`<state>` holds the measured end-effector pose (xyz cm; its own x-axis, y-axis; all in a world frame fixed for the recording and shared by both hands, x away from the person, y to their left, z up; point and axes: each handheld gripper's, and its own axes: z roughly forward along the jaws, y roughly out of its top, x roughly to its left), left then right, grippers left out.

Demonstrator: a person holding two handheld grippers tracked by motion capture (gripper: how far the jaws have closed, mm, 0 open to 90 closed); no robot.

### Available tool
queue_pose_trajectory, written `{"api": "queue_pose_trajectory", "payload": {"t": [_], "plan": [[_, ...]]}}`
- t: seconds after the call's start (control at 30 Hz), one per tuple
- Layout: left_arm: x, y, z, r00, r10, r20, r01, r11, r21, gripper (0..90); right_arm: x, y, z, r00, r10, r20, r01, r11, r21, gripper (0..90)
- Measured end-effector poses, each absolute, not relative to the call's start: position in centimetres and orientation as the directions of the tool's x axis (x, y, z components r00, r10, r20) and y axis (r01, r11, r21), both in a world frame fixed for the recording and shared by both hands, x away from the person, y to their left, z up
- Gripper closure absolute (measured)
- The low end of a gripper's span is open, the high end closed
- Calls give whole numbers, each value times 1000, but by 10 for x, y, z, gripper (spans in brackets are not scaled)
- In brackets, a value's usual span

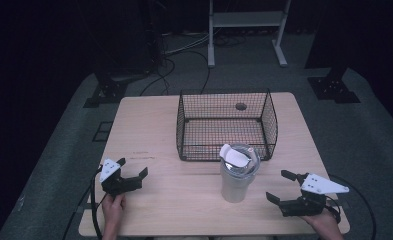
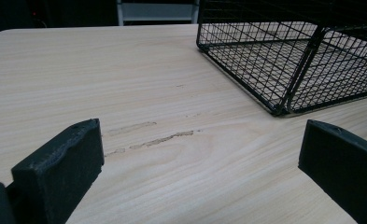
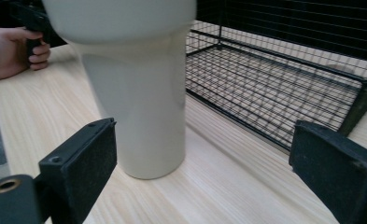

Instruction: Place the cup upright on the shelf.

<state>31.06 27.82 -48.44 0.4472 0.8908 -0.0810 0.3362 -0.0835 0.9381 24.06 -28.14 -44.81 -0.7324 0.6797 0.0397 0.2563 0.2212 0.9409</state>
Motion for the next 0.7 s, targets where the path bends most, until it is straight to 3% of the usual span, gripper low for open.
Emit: {"api": "queue_pose_trajectory", "payload": {"t": [0.7], "plan": [[311, 278, -484, 449, 890, -80, 335, -85, 938, 0, 236, -251, -446, -794, 607, 39, 240, 254, 937, 29]]}}
